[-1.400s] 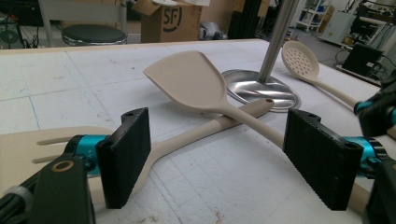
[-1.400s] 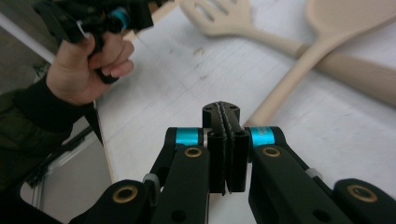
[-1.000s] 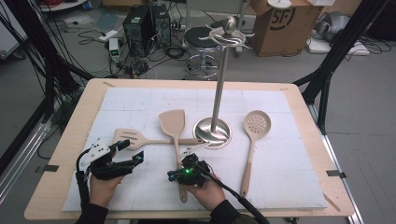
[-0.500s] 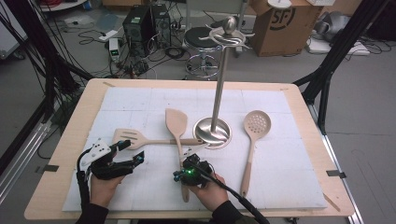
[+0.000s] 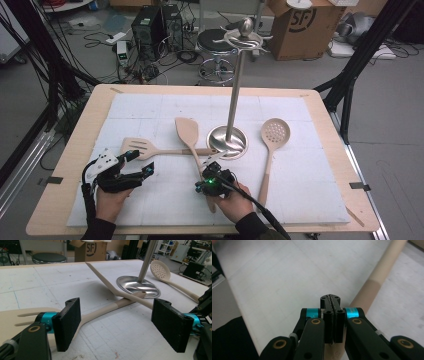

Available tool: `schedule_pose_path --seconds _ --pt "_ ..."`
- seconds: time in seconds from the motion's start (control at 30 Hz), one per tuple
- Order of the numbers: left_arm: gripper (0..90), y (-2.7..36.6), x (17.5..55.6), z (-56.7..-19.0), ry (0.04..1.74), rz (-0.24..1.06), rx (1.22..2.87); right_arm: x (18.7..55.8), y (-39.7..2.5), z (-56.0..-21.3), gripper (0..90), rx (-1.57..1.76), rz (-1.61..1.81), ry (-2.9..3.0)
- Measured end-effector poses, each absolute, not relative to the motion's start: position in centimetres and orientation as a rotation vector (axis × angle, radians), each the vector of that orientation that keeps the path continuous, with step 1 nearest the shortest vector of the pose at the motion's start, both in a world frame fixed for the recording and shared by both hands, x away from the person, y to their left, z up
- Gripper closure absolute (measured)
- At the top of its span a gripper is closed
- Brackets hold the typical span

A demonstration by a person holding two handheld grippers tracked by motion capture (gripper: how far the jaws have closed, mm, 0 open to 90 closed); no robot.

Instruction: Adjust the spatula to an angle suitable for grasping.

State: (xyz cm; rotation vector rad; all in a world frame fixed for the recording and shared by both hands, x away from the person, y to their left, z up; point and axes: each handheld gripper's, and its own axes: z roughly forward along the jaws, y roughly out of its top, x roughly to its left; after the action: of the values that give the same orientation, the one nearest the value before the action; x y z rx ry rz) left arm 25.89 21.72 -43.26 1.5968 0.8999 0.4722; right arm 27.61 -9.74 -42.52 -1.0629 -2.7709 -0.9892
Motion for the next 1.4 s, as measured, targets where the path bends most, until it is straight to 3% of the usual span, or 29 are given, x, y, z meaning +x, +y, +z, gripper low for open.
schedule_pose_path --seconds 0.43,1.0,1.4 --pt "24.4 21.7 25.8 -43.2 0.902 0.473 1.593 30.3 -13.6 -43.0 90.0 -1.21 -1.071 -2.63" --pt "24.4 21.7 25.8 -43.3 0.901 0.479 1.597 31.7 -14.6 -42.9 90.0 -1.273 -1.139 -2.583" --pt "24.4 21.7 25.9 -43.3 0.903 0.481 1.603 35.8 -13.2 -42.1 90.0 -1.298 -1.291 -2.389"
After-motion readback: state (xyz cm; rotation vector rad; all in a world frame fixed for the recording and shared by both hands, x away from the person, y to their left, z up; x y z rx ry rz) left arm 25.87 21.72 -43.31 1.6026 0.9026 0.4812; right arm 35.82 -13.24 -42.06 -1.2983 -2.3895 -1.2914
